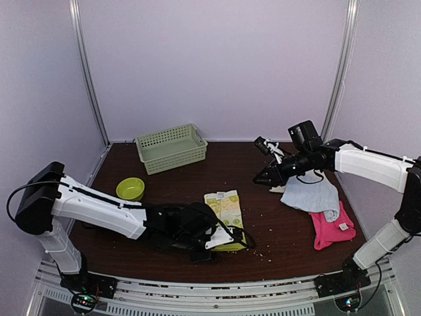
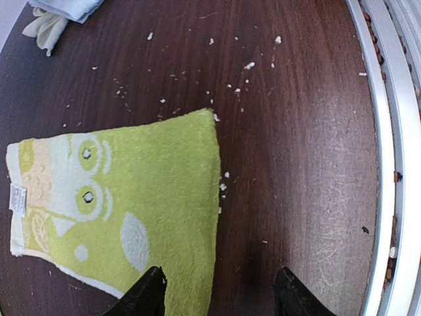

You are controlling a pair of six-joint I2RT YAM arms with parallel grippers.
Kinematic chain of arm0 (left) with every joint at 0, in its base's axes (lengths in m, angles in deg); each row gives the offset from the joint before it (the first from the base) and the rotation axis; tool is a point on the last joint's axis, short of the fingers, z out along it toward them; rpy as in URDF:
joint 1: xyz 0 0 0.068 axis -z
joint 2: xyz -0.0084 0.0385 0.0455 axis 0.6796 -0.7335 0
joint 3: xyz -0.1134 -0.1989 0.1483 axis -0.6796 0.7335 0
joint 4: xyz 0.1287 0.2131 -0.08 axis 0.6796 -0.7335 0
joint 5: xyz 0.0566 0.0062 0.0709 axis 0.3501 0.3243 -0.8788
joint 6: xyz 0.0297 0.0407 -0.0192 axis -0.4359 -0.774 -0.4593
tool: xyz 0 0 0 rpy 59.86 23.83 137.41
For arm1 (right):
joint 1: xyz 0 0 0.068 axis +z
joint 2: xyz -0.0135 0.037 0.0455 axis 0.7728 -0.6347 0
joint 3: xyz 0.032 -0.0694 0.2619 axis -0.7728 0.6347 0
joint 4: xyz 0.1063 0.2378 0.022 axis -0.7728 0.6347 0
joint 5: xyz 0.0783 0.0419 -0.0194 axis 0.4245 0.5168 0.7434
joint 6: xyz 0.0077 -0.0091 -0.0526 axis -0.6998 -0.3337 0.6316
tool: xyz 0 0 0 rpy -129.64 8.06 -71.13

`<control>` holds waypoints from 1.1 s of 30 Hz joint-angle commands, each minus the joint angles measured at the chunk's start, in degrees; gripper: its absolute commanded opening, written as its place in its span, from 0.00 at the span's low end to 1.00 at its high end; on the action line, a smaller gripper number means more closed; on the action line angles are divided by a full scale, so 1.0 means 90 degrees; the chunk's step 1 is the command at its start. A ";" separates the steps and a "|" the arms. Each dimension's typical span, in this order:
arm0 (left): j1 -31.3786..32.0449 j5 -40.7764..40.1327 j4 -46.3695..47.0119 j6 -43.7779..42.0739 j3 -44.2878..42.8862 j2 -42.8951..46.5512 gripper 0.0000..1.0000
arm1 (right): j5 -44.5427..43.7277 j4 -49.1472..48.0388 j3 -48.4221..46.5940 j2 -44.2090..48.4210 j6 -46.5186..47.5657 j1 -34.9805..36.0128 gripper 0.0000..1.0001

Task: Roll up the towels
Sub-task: Rotate the towel at the center of the board, then pick up the towel from the center of the board.

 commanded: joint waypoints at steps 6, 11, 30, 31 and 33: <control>0.0028 -0.0256 -0.0102 -0.0587 -0.0660 -0.0985 0.53 | -0.0179 -0.0404 0.0628 0.0690 0.0158 -0.0313 0.35; 0.0035 -0.0512 -0.0003 -0.0534 -0.0604 -0.1039 0.45 | -0.0168 -0.0357 0.0698 0.0796 0.0268 -0.0314 0.35; -0.1097 0.3730 -0.0745 0.1426 -0.1891 -0.2090 0.00 | 0.1873 0.3238 -0.0620 0.1772 0.3141 -0.0245 0.27; -0.1186 0.4160 -0.0737 0.1521 -0.1945 -0.2190 0.00 | 0.1693 0.3397 -0.0552 0.1785 0.3333 -0.0185 0.27; -0.1332 0.4675 -0.0624 0.1731 -0.1993 -0.2401 0.00 | 0.1219 0.3366 -0.0319 0.1812 0.3472 -0.0091 0.25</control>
